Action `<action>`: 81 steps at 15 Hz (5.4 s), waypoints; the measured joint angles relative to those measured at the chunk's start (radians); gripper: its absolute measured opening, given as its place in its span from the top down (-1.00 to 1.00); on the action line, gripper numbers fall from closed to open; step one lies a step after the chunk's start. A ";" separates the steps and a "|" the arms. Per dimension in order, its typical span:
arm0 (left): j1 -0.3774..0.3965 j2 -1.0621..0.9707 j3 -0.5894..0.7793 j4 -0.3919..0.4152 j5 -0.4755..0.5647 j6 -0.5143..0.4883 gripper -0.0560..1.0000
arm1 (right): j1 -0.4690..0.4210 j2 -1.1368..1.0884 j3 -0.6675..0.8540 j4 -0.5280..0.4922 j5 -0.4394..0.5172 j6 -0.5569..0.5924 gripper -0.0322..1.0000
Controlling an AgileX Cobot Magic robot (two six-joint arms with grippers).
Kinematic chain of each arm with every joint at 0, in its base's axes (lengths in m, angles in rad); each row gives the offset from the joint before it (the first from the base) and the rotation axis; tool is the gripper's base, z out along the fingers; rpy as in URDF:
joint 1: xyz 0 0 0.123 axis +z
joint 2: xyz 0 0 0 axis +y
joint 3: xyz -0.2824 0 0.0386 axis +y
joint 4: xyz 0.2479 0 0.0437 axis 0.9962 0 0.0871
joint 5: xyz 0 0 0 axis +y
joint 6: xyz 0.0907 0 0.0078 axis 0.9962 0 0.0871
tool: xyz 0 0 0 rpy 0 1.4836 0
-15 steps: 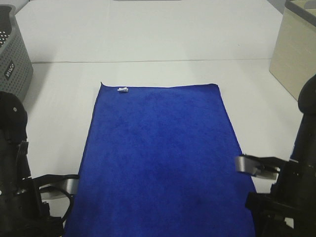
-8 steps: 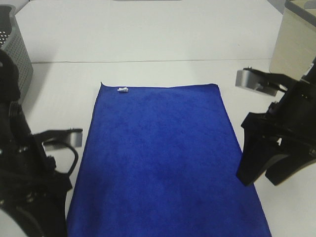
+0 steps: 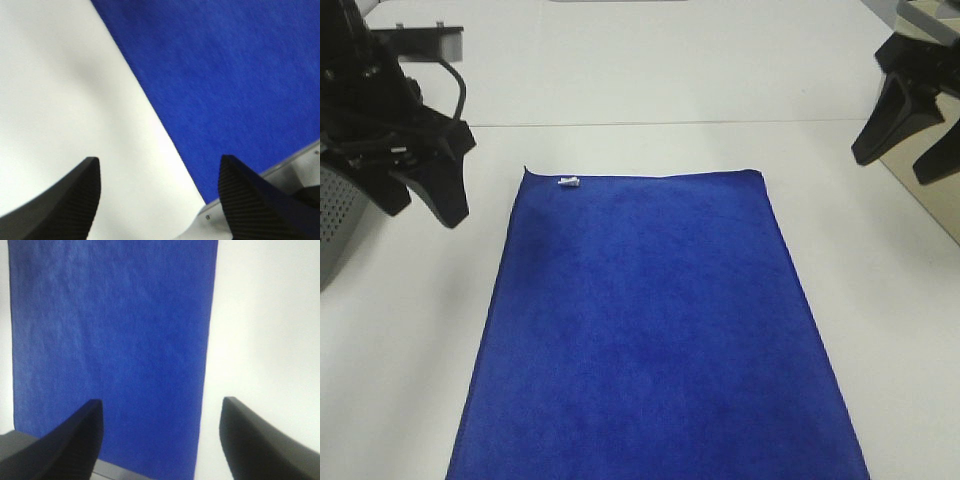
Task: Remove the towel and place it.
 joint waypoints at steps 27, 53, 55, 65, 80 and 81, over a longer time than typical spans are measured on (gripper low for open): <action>0.218 0.799 -0.811 -0.084 -0.080 -0.005 -0.38 | 0.072 0.935 -0.930 -0.206 0.040 0.009 -0.62; 0.174 0.834 -0.823 -0.269 -0.122 0.061 -0.38 | 0.133 0.987 -0.931 -0.058 -0.074 -0.030 -0.60; 0.153 0.845 -0.831 -0.310 -0.138 0.063 -0.37 | 0.135 0.987 -0.931 -0.053 -0.075 -0.030 -0.60; 0.104 0.857 -0.836 -0.324 -0.174 0.066 -0.27 | 0.135 0.987 -0.931 -0.037 -0.082 -0.030 -0.27; 0.104 0.875 -0.848 -0.326 -0.184 0.109 0.86 | 0.135 0.987 -0.931 -0.112 -0.123 -0.102 0.90; 0.104 0.877 -0.859 -0.322 -0.178 0.110 0.86 | 0.135 0.987 -0.931 -0.112 -0.129 -0.104 0.90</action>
